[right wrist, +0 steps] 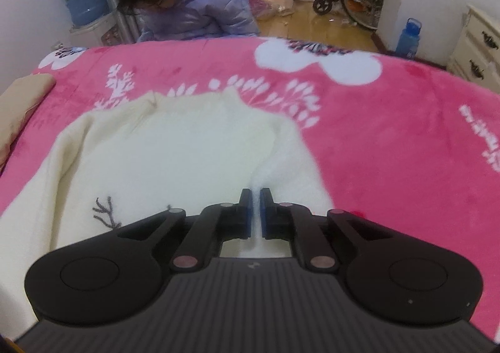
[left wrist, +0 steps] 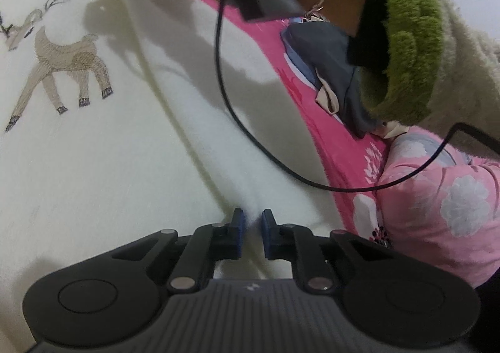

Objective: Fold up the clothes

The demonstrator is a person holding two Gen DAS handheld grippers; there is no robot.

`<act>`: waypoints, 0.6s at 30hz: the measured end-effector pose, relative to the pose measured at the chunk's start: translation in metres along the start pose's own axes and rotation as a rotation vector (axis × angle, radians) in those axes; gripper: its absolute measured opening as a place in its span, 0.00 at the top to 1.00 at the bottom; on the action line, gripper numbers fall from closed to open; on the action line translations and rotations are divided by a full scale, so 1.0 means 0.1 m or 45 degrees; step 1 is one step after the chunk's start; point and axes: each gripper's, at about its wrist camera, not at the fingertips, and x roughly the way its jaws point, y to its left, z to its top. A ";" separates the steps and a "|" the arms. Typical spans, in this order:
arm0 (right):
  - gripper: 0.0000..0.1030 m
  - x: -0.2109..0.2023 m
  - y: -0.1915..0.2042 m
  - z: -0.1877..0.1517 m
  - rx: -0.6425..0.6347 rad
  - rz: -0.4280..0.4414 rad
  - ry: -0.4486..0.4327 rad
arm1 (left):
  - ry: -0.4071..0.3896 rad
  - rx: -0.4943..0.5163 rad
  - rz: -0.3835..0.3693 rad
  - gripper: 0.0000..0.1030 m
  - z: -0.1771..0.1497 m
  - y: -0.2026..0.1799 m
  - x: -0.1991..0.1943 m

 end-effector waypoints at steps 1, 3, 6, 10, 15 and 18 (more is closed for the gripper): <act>0.96 0.03 -0.01 -0.02 0.014 0.021 0.002 | 0.003 -0.003 0.003 0.88 0.00 0.00 0.01; 0.96 0.08 -0.02 -0.04 0.027 0.035 0.012 | 0.008 -0.008 0.009 0.89 0.00 0.00 0.03; 0.96 0.20 -0.01 -0.10 0.021 0.047 0.046 | 0.016 -0.017 0.018 0.89 0.00 0.00 0.06; 0.90 0.14 -0.10 -0.07 0.085 0.104 0.071 | 0.026 -0.028 0.030 0.89 0.00 0.01 0.11; 0.80 -0.65 -0.51 -0.05 0.301 0.248 -0.089 | 0.029 -0.080 0.026 0.87 0.01 0.03 0.12; 0.79 -1.39 -0.82 -0.16 0.369 0.235 -0.249 | 0.034 -0.107 0.017 0.80 0.02 0.04 0.12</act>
